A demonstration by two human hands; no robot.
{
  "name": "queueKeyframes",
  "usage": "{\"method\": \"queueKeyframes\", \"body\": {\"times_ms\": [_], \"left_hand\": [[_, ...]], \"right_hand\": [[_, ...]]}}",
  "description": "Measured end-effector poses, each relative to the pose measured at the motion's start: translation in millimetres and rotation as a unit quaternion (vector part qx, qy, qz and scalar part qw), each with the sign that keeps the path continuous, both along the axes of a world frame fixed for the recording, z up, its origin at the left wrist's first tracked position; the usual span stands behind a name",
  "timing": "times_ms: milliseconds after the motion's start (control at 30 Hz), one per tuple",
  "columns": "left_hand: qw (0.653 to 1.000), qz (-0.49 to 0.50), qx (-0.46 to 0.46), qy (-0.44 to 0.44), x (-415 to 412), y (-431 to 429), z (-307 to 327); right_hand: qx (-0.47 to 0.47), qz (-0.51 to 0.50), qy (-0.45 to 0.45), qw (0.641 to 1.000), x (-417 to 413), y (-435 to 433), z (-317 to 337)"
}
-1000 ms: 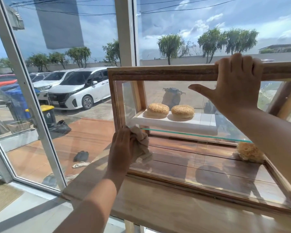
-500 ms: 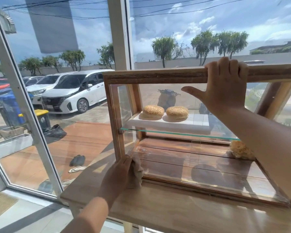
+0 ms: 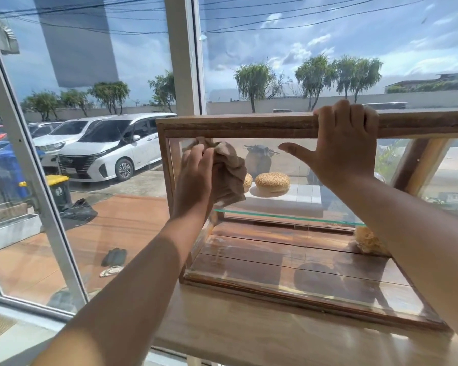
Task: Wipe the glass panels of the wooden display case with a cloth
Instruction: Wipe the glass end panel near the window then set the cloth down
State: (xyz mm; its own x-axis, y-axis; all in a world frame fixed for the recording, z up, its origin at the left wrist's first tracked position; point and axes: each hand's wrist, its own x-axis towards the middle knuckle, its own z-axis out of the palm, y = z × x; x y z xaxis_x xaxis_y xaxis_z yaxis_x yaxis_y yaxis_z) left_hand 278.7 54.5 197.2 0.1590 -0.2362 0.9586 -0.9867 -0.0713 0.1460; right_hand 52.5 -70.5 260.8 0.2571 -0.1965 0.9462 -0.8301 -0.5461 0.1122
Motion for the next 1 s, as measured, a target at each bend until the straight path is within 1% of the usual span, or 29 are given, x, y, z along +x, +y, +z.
{"method": "queueKeyframes", "body": {"times_ms": [67, 200, 333, 433, 533, 633, 700, 733, 800, 900, 1000], "left_hand": [[1.000, 0.001, 0.018, -0.021, 3, -5, -27], [1.000, -0.014, 0.026, -0.011, 1, -5, -56], [0.996, -0.041, 0.069, -0.046, 4, 5, -106], [0.987, -0.071, 0.139, -0.043, 4, 19, -152], [0.970, -0.071, 0.234, 0.011, -1, 27, -190], [0.930, -0.082, 0.355, 0.049, -4, 31, -205], [0.909, -0.074, 0.407, 0.047, -7, 33, -195], [0.910, -0.073, 0.407, 0.035, -9, 32, -184], [0.927, -0.089, 0.363, 0.031, -15, 29, -149], [0.965, -0.110, 0.235, 0.038, -25, 24, -71], [0.989, -0.087, 0.114, -0.013, -38, 14, 9]], "right_hand": [[-0.011, -0.002, -0.002, 1.000, -1, -3, -2], [-0.022, -0.016, 0.001, 1.000, 0, -5, -2], [-0.029, -0.016, -0.006, 0.999, 0, -7, -2], [-0.029, -0.019, -0.002, 0.999, 0, -6, -2], [-0.022, -0.020, 0.001, 1.000, 0, -3, -1], [-0.014, -0.016, 0.001, 1.000, 0, -1, 0], [-0.011, -0.014, 0.003, 1.000, 0, 1, 1], [-0.010, -0.014, 0.004, 1.000, 0, 1, 1], [-0.007, -0.016, 0.006, 1.000, 0, 2, 1], [-0.002, -0.012, 0.004, 1.000, 0, 2, 1], [-0.003, -0.006, 0.004, 1.000, -1, 3, 0]]}}
